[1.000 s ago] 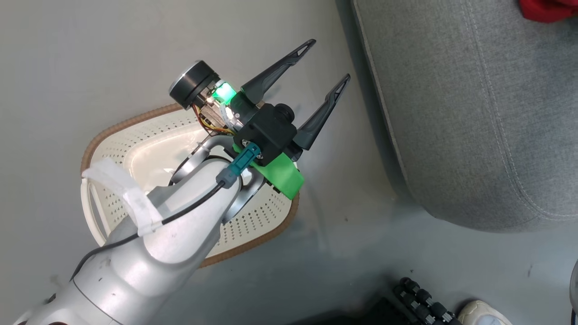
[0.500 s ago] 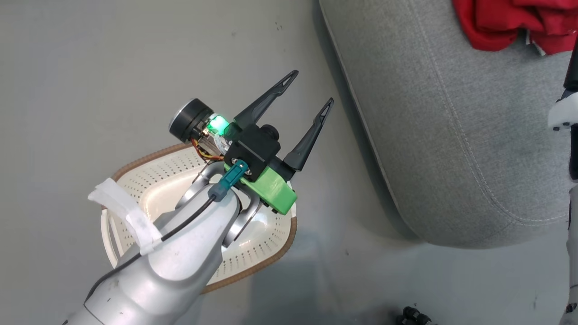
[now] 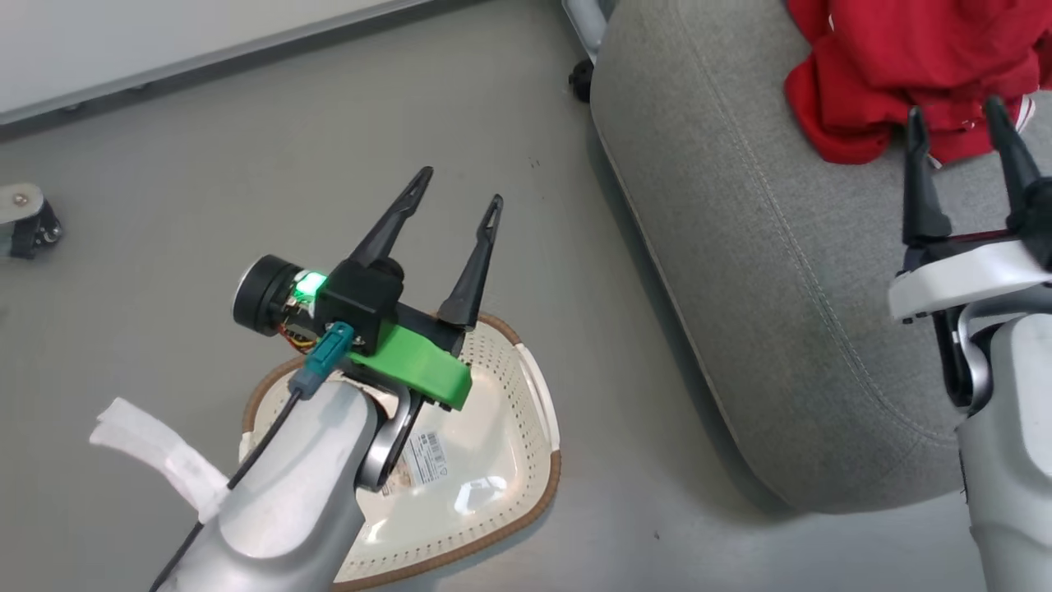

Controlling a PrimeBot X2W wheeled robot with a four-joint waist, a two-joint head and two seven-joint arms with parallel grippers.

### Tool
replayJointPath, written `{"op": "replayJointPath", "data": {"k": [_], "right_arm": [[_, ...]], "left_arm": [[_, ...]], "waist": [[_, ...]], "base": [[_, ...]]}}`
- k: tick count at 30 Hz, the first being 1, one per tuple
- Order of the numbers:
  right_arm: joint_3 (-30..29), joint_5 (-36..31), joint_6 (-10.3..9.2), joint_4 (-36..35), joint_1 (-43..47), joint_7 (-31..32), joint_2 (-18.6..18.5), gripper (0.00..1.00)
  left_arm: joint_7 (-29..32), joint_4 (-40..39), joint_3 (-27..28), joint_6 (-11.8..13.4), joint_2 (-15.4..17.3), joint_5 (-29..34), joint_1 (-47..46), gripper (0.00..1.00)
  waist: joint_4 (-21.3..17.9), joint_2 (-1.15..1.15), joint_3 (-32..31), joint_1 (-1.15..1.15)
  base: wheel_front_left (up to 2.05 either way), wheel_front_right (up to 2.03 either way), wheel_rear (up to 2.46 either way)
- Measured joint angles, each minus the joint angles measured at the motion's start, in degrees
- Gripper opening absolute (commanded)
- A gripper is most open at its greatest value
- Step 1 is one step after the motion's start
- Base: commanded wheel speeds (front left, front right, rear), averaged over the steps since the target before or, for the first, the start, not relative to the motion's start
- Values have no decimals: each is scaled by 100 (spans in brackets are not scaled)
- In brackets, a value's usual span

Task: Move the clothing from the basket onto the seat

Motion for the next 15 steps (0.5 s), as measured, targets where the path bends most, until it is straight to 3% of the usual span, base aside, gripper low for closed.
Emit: {"op": "replayJointPath", "data": {"k": [8, 15], "right_arm": [[520, 116, 0, -241, 386, 0, 149, 100], [758, 169, 0, -335, 692, 0, 296, 100]], "left_arm": [[-9, -192, 887, 198, 53, 54, 653, 100], [-9, -286, 1644, 210, 53, 126, 1267, 100]], "waist": [[431, 0, -360, 0], [770, 0, -740, 0]], "base": [[0, 0, 0], [0, 0, 0]]}}
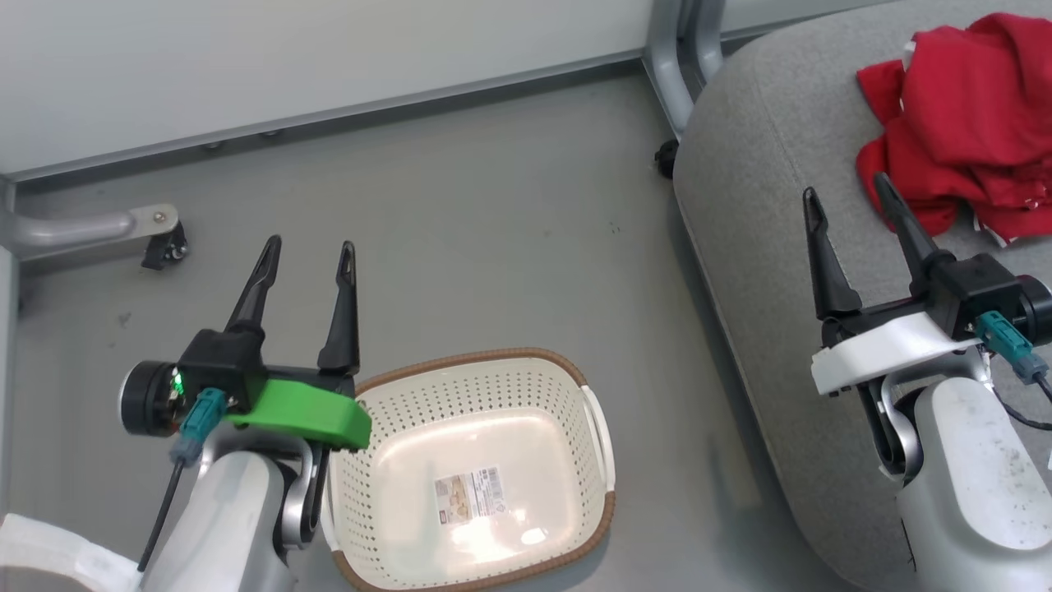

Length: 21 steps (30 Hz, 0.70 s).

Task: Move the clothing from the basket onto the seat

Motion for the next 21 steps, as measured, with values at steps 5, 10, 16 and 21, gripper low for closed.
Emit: {"op": "replayJointPath", "data": {"k": [5, 10, 16, 21], "right_arm": [[78, 22, 0, -75, 275, 0, 105, 100], [99, 54, 0, -183, 556, 0, 237, 100], [103, 87, 0, -323, 979, 0, 353, 100], [7, 123, 0, -508, 1327, 0, 396, 100]], "left_arm": [[0, -54, 459, -31, -29, 116, 397, 100], [0, -69, 730, -74, -102, 236, 700, 100], [0, -207, 1131, -100, -271, 330, 1078, 100], [0, -397, 1344, -223, -401, 497, 1354, 100]], "waist": [[258, 0, -251, 0], [492, 0, -440, 0], [685, 0, -673, 0], [777, 0, -835, 0]], "base": [[0, 0, 0], [0, 0, 0], [0, 0, 0], [0, 0, 0]]}}
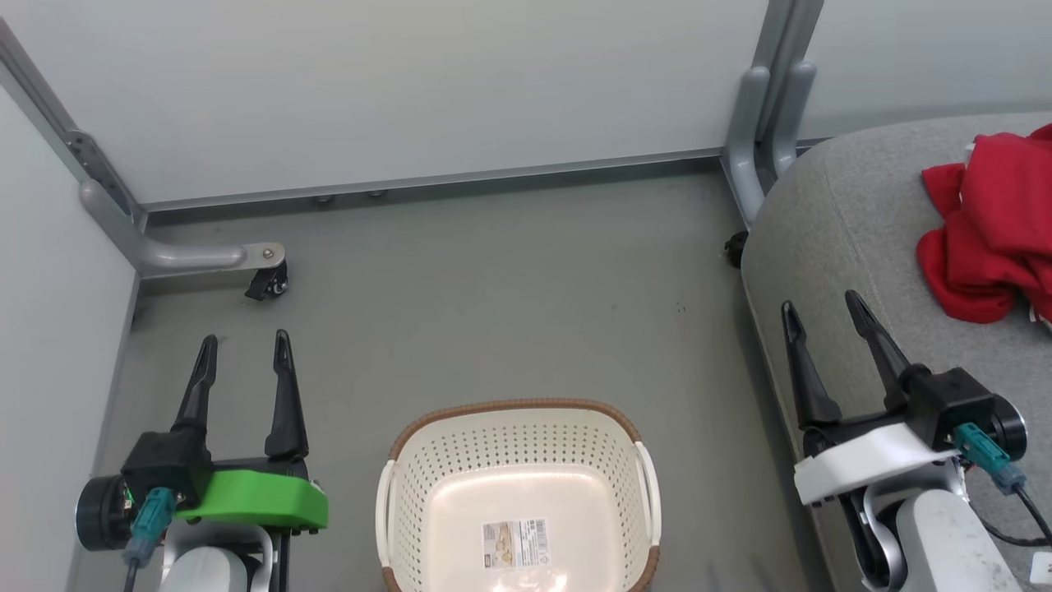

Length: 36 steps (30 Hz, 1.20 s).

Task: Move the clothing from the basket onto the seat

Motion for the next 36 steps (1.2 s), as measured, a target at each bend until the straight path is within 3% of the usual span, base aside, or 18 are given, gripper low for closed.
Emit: {"op": "replayJointPath", "data": {"k": [14, 33, 34, 36], "right_arm": [[-201, 293, 0, -364, 843, 0, 26, 100], [-224, 332, 0, -428, 923, 0, 26, 100], [-222, 332, 0, -406, 925, 0, 31, 0], [-211, 332, 1, -305, 943, 2, 51, 0]], "left_arm": [[0, -140, 222, -515, -281, 240, 305, 100], [0, 22, 349, -681, -392, 502, 265, 100], [0, 41, 350, -680, -399, 511, 272, 0], [2, 153, 337, -680, -412, 504, 325, 0]], "waist": [[106, 0, -206, 0], [85, 0, -105, 0], [86, 0, -103, 0], [85, 0, -103, 0]], "base": [[0, 0, 0], [0, 0, 0], [0, 0, 0], [0, 0, 0]]}}
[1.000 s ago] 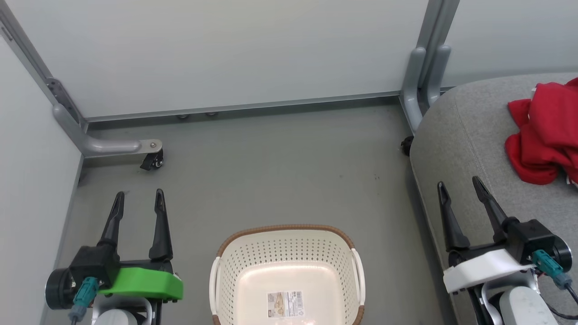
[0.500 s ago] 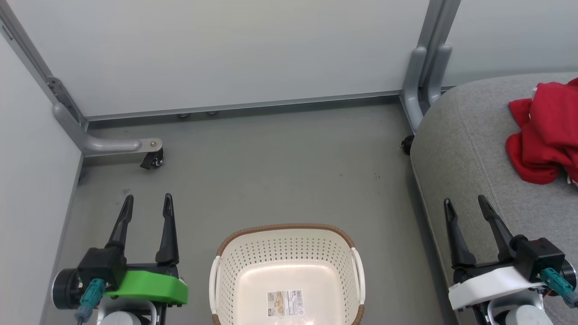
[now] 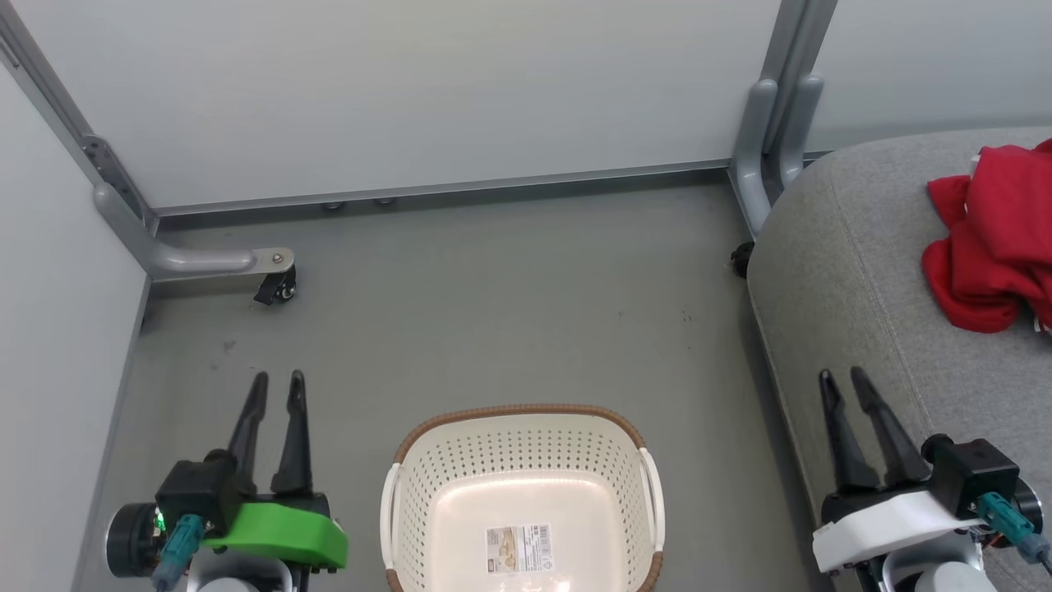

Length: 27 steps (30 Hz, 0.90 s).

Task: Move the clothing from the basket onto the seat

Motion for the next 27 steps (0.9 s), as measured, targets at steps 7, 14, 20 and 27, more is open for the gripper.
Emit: {"op": "replayJointPath", "data": {"k": [7, 14, 20, 27], "right_arm": [[8, 471, -1, 192, 62, 126, 32, 0], [-22, 1236, -1, 260, 42, 307, 26, 0], [-49, 1839, -1, 316, -2, 455, 15, 0], [-74, 2495, -1, 380, -55, 602, -1, 0]], "left_arm": [[177, 203, 65, -1, -33, -465, 63, 0], [354, 208, 140, -10, -35, -1221, 60, 0], [505, 178, 201, -10, -37, -1819, 58, 0], [658, 143, 280, -10, -41, -2457, 54, 0]], "waist": [[-20, 0, -7, 0], [-48, 0, -17, 0], [-71, 0, -26, 0], [-99, 0, -35, 0]], "base": [[0, 0, 0], [0, 0, 0], [0, 0, 0], [0, 0, 0]]}}
